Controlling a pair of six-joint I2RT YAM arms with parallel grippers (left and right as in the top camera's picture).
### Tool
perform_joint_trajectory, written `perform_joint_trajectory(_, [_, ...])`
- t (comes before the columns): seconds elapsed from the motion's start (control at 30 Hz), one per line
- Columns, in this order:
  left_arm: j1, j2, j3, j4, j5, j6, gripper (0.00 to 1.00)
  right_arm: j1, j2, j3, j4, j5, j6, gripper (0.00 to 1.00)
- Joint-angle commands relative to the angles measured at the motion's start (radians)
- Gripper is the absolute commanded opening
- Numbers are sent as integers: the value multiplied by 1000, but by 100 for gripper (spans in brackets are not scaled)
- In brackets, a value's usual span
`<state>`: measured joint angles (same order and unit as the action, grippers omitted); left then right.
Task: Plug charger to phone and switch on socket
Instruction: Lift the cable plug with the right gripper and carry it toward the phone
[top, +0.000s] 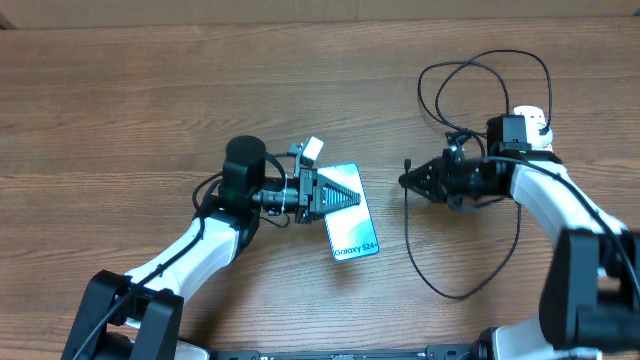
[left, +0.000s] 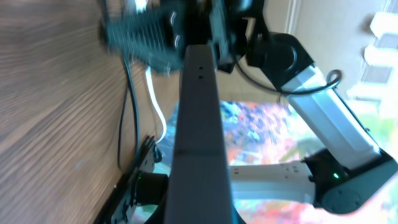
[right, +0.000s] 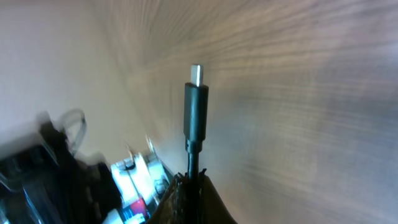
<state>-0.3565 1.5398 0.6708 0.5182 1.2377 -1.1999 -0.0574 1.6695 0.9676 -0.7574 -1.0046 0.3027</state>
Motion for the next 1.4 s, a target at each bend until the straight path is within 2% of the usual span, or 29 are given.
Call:
perform_joint_trajectory(0.0, [30,-7,14,62,87,8,4,1,-108,3,-166,-44,-342,4])
perform_joint_trajectory(0.2, [51,-7,14,82,84,8,4,1,-233,3,-547,-47,-677,4])
perform_joint_trajectory(0.37, [50,-7,14,86,26,7,4,1,-352,3,-827,-168,-945,4])
perform_joint_trajectory(0.47, [49,-7,14,89,-10,-10,4,1,-422,2,-939,-210,-1037,4])
perform_joint_trajectory(0.6, [48,-7,14,107,-43,-47,4,2,-553,-23,-938,-219,-1003,4])
perform_joint_trajectory(0.77, [48,-7,14,210,-105,-137,4,2,-646,-42,-936,-241,-1003,4])
perform_joint_trajectory(0.87, [48,-7,14,309,-165,-226,4,2,-656,-47,-936,-294,-1003,4])
perform_joint_trajectory(1.03, [48,-7,14,446,-175,-312,4,4,-652,-47,-931,-360,-1004,4])
perform_joint_trajectory(1.37, [48,-7,14,459,-174,-331,4,65,-623,-47,-881,-362,-990,4])
